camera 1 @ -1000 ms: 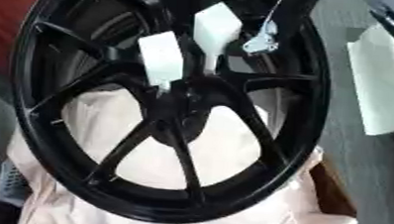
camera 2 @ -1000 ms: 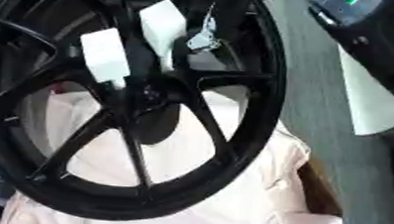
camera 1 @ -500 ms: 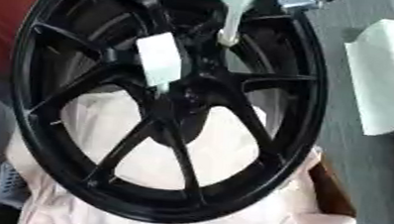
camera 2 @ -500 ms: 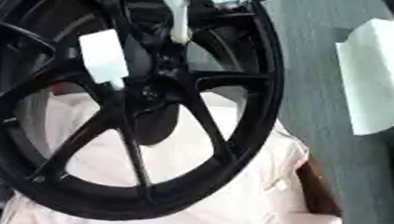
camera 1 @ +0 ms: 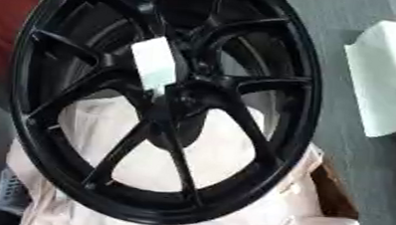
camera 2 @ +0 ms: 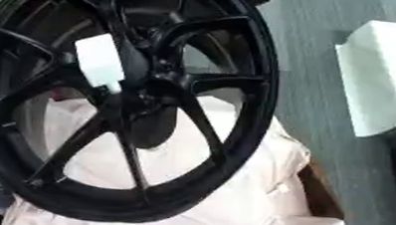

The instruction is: Pull the pin out of the wheel hub.

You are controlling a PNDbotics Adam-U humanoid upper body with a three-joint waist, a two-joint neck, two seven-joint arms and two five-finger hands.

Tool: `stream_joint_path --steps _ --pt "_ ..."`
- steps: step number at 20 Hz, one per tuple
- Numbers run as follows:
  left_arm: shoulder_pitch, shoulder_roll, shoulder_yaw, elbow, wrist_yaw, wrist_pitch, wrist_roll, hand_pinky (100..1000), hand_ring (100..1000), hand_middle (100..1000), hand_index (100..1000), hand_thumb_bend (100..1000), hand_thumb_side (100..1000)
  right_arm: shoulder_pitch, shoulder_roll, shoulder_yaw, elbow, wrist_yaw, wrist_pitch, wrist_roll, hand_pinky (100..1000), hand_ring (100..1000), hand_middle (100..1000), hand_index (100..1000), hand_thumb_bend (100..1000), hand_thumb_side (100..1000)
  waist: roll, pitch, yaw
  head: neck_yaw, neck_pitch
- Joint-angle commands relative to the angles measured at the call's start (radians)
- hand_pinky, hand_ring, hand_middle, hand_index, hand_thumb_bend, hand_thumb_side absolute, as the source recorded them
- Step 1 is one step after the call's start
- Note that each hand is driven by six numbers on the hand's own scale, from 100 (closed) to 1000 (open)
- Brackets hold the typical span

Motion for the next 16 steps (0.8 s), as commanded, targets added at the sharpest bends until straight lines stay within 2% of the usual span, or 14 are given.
stream_joint_path --steps 1,6,14,16 --pt "0.0 0.042 0.024 -0.007 -0.002 -0.007 0.01 755 747 704 754 267 814 0.042 -0.113 -0.102 0.037 0.015 -0.014 -0.054 748 633 456 562 100 100 0.007 -0.033 -0.006 0.015 -0.014" --pt "0.004 0.041 0.026 -0.009 -0.004 -0.009 0.013 755 748 705 754 266 815 0.17 -0.175 -0.223 0.138 0.085 -0.021 -0.133 748 639 463 569 100 100 0.02 -0.032 -0.025 0.027 -0.02" --pt "0.005 0.037 0.026 -0.009 -0.005 -0.009 0.014 755 749 705 754 266 818 0.384 -0.221 -0.359 0.312 0.212 -0.052 -0.264 753 667 493 598 119 100 0.028 -0.032 -0.03 0.032 -0.034" --pt "0.003 0.037 0.026 -0.01 -0.005 -0.009 0.014 755 749 706 754 265 815 0.439 -0.224 -0.382 0.347 0.246 -0.061 -0.298 755 677 509 612 150 100 0.028 -0.033 -0.027 0.031 -0.04"
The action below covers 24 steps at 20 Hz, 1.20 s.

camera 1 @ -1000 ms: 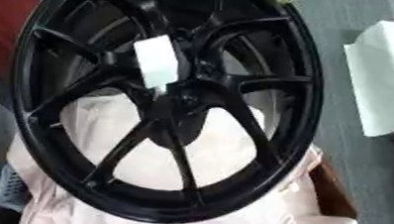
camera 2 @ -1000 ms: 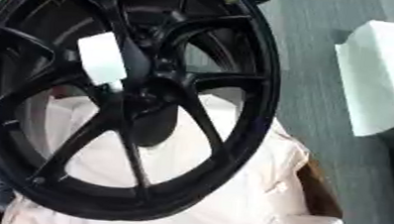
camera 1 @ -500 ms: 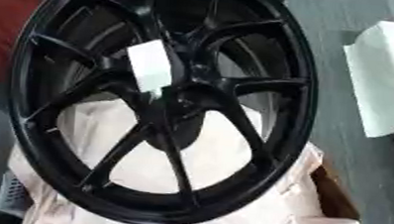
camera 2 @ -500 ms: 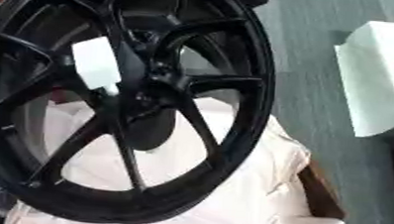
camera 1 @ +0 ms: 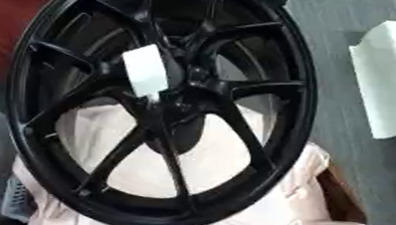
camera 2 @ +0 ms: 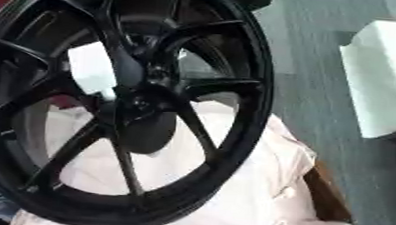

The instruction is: Pull the pin out of the wheel hub.

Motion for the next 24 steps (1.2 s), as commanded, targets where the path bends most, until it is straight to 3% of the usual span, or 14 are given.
stream_joint_path --steps 1,3,4,6,8,16,20,24 --pt "-0.008 0.037 0.015 -0.01 -0.002 0.0 0.001 755 749 706 754 265 815 0.047 -0.061 -0.057 0.058 0.056 -0.01 -0.055 756 681 513 616 161 100 -0.002 -0.033 0.004 0.001 -0.022" --pt "-0.009 0.034 0.013 -0.009 0.0 0.001 0.001 755 749 706 754 265 816 0.101 -0.056 -0.083 0.098 0.09 -0.008 -0.089 774 717 559 663 230 108 -0.003 -0.033 0.009 -0.001 -0.03" --pt "-0.01 0.033 0.012 -0.008 0.0 0.002 0.001 755 749 706 754 265 816 0.126 -0.05 -0.097 0.116 0.107 -0.013 -0.106 807 766 650 740 318 203 -0.003 -0.033 0.013 -0.003 -0.035" --pt "-0.012 0.032 0.012 -0.008 0.001 0.002 0.001 755 750 706 754 265 815 0.156 -0.039 -0.107 0.148 0.136 -0.026 -0.123 849 848 791 842 380 376 -0.003 -0.033 0.018 -0.008 -0.041" --pt "-0.012 0.032 0.013 -0.008 0.0 0.002 0.001 755 750 706 754 266 814 0.163 -0.033 -0.113 0.172 0.151 -0.041 -0.115 863 879 835 875 365 430 -0.002 -0.034 0.019 -0.011 -0.045" --pt "-0.01 0.031 0.012 -0.006 0.0 0.003 0.003 754 751 706 754 265 816 0.147 -0.029 -0.141 0.216 0.123 -0.074 -0.153 847 828 768 831 330 426 -0.001 -0.034 0.018 -0.015 -0.044" --pt "-0.011 0.03 0.011 -0.007 -0.001 0.004 0.002 754 751 706 754 265 815 0.112 -0.021 -0.156 0.172 0.075 -0.096 -0.218 833 774 701 778 171 460 -0.001 -0.036 0.019 -0.012 -0.048" --pt "-0.011 0.03 0.01 -0.008 -0.001 0.004 0.0 754 751 705 753 265 814 0.068 -0.016 -0.14 0.083 0.013 -0.118 -0.275 828 751 672 755 100 493 -0.002 -0.038 0.023 -0.014 -0.058"
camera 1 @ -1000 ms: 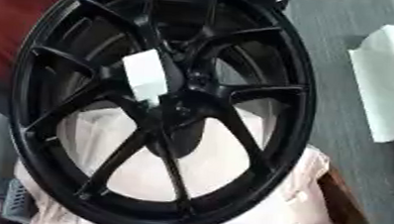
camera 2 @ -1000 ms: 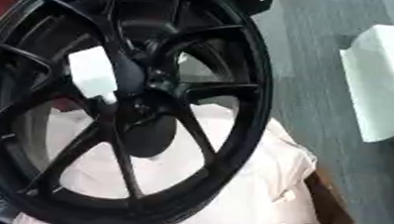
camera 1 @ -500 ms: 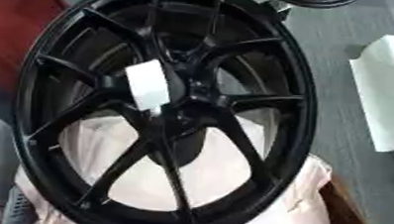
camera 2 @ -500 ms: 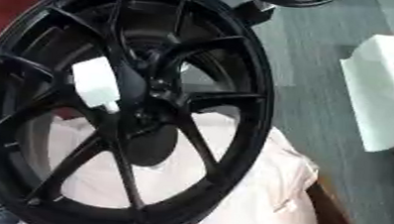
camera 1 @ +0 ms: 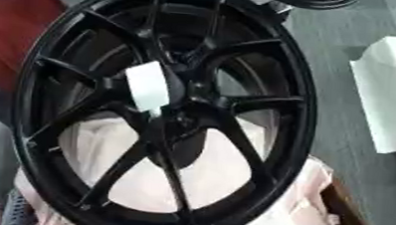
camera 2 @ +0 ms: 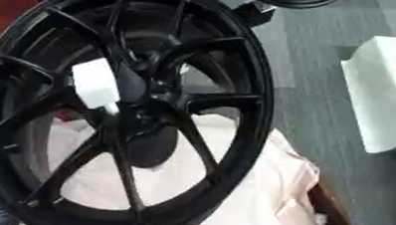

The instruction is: Pull the pin out of the wheel hub.

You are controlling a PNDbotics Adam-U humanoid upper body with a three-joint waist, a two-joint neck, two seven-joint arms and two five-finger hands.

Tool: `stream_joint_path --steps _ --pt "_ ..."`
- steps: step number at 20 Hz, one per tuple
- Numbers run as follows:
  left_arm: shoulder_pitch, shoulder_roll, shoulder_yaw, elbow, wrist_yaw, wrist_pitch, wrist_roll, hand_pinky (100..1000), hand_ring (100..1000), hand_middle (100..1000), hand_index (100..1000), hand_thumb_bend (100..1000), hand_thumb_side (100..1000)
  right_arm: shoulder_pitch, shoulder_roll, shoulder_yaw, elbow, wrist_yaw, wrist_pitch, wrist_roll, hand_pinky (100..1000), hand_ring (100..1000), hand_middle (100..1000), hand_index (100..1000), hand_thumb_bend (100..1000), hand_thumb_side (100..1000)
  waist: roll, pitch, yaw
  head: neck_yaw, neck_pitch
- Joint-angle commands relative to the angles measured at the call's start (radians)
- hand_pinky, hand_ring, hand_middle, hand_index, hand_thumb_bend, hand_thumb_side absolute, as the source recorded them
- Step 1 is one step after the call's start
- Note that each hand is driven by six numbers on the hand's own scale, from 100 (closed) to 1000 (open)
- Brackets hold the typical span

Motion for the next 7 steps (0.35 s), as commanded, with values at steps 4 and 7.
stream_joint_path --steps 4,7 --pt "-0.009 0.028 0.006 -0.008 0.0 0.003 -0.004 754 751 705 753 264 816 -0.067 -0.027 0.027 -0.178 -0.085 -0.013 -0.045 823 739 654 744 100 489 -0.004 -0.032 0.004 -0.007 -0.021" --pt "-0.011 0.028 0.005 -0.008 0.001 0.004 -0.006 754 751 706 753 265 815 -0.098 -0.017 0.05 -0.244 -0.104 -0.009 -0.037 822 737 649 742 100 484 -0.004 -0.032 0.008 -0.01 -0.024"
